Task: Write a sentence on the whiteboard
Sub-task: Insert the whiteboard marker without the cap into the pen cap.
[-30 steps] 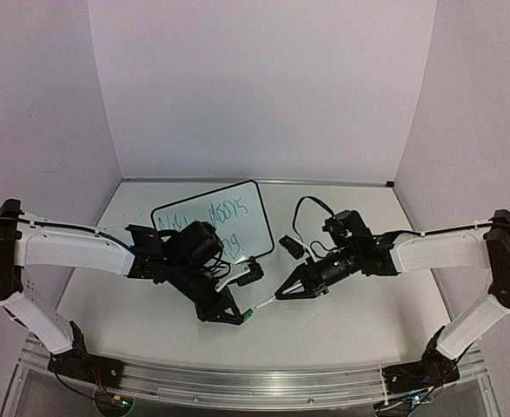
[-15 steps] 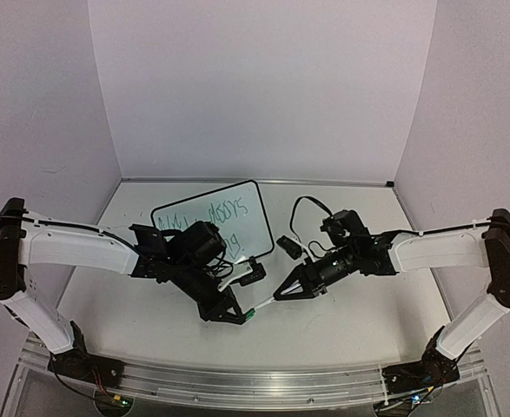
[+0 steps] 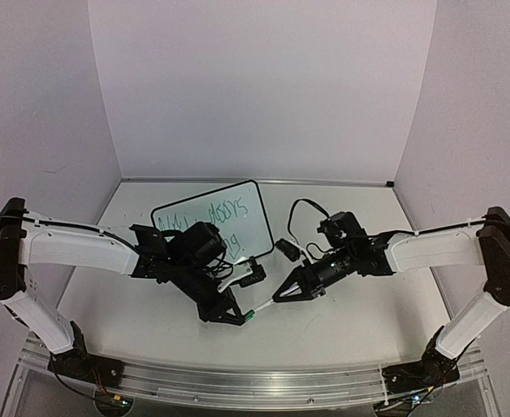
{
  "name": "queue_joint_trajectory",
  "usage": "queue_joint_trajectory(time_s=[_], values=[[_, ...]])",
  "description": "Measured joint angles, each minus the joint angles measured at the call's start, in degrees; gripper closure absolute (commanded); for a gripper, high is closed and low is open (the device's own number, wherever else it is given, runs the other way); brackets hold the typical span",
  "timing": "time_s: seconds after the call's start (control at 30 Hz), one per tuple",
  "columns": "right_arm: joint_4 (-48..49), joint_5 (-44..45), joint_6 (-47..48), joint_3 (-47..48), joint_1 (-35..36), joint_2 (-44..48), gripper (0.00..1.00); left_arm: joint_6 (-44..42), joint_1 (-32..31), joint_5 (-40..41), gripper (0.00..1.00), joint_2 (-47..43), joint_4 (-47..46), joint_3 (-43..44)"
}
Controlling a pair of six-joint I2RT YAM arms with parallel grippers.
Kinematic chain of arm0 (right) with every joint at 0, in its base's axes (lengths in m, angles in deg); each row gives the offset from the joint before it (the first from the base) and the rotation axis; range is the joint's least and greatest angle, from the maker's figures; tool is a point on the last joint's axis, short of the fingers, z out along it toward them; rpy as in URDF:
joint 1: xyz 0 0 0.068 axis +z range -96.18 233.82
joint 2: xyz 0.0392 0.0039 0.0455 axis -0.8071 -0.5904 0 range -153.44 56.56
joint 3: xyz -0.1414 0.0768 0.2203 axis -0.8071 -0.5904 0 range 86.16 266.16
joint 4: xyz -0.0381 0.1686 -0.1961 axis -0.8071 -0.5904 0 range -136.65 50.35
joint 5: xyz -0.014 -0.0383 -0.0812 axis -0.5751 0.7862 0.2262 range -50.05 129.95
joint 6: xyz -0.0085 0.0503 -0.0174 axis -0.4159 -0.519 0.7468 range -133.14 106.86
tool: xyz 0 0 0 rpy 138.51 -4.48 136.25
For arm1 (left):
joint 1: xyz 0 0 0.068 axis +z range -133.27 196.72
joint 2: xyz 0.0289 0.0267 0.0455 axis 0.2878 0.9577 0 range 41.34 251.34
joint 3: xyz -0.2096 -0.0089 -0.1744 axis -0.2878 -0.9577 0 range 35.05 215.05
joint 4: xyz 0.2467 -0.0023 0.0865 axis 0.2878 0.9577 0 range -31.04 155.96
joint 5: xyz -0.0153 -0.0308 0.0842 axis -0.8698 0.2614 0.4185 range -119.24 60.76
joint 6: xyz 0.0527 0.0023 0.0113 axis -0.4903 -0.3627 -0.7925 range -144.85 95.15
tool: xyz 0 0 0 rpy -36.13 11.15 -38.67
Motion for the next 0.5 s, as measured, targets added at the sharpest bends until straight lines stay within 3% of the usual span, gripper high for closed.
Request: queue_joint_trajectory(time_s=[0.5], values=[[0.43,-3.84,1.31,1.26,1.37,-2.82,1.00,-2.22,-0.41,-1.40,1.00,0.44,0.89,1.18]])
